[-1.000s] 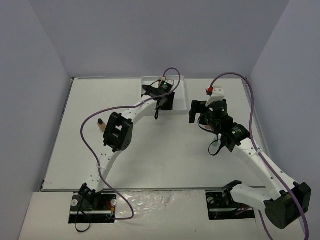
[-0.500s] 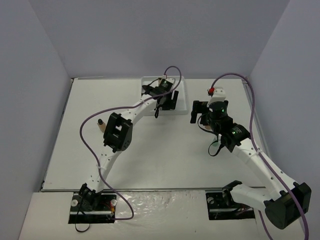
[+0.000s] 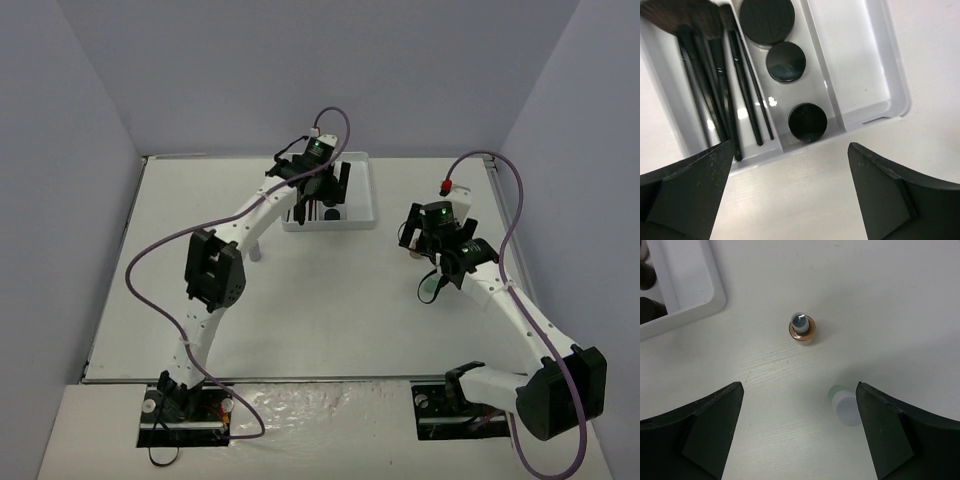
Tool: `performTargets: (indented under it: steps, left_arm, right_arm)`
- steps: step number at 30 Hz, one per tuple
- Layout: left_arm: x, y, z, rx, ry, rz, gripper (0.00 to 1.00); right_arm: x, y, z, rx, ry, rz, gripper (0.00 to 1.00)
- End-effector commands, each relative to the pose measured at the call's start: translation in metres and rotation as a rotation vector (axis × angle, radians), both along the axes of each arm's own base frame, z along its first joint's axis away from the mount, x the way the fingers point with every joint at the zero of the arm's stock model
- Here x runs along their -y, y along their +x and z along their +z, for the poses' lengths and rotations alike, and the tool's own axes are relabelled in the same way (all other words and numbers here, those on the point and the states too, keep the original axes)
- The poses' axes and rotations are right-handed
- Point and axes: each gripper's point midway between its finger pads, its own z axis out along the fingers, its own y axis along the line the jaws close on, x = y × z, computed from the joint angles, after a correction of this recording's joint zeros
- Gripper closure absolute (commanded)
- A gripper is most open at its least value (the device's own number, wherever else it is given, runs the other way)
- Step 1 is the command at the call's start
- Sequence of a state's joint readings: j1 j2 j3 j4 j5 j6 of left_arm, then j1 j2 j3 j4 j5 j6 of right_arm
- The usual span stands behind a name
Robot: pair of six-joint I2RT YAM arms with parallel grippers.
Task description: Organize the makeup
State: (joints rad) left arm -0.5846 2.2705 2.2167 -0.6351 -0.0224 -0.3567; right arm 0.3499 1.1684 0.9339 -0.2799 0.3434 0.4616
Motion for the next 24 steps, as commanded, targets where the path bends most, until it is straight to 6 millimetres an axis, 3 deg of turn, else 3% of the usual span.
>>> performTargets:
  steps: [1, 7, 17, 24]
  left_arm:
    - [-0.037, -0.028, 0.149, 0.234, -0.106, 0.049, 0.03]
    - [-0.080, -0.081, 0.169, 0.247, -0.077, 0.049, 0.03]
    - [-0.164, -0.154, 0.129, 0.214, -0.002, 0.163, 0.03]
    - [-0.191, -0.183, 0.110, 0.209, -0.013, 0.219, 0.03]
  right_arm:
    - [0.014, -0.014, -0.019, -0.068, 0.031, -0.146, 0.09]
    - [0.029, -0.029, -0.025, -0.097, 0.002, -0.229, 0.09]
    - [0.039, -0.045, -0.069, -0.213, 0.007, -0.300, 0.10]
    - [0.038, -0.039, -0.078, -0.189, 0.033, -0.284, 0.18]
